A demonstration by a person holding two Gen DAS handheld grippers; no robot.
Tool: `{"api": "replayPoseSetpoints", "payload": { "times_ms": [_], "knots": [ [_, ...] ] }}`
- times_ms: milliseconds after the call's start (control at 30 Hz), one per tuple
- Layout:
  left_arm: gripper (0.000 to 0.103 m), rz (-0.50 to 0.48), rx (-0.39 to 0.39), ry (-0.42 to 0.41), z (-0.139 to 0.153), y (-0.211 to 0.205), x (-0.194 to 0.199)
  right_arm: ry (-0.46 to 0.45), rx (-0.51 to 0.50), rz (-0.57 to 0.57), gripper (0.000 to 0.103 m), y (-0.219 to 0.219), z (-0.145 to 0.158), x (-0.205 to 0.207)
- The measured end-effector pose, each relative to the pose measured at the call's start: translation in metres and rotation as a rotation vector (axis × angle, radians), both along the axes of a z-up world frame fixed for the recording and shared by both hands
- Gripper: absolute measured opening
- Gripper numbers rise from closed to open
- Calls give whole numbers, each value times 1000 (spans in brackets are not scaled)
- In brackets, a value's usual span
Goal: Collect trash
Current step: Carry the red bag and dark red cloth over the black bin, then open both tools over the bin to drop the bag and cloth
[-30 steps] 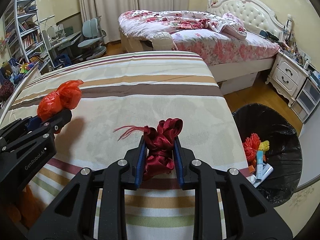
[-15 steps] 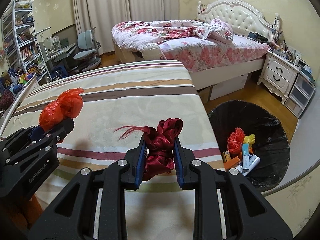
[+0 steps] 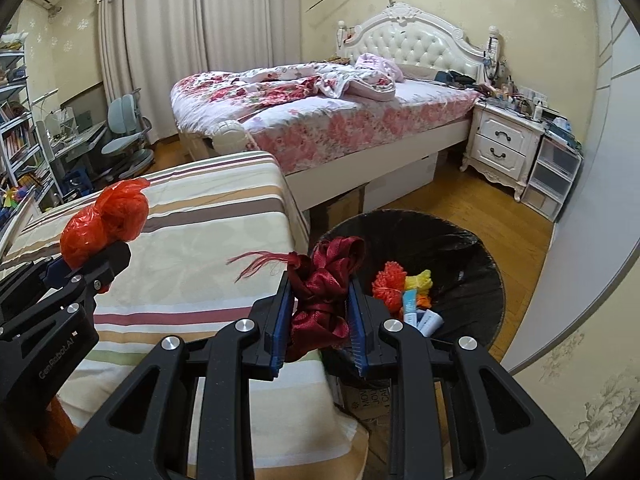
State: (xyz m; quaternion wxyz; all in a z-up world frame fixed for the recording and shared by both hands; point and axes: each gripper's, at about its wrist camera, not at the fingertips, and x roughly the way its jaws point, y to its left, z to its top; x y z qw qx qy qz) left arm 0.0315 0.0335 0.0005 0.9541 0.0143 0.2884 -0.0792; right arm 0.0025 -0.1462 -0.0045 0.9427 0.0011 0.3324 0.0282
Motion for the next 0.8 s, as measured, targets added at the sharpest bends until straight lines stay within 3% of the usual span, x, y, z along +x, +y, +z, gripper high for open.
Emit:
{"api": "replayPoseSetpoints", "payload": {
  "times_ms": [367, 800],
  "knots": [
    [37, -63, 22, -23, -5, -50, 26, -42, -29, -122, 25, -53, -5, 20],
    [37, -74, 81, -1, -17, -92, 63, -55, -17, -176, 25, -81, -9, 43]
  ]
}}
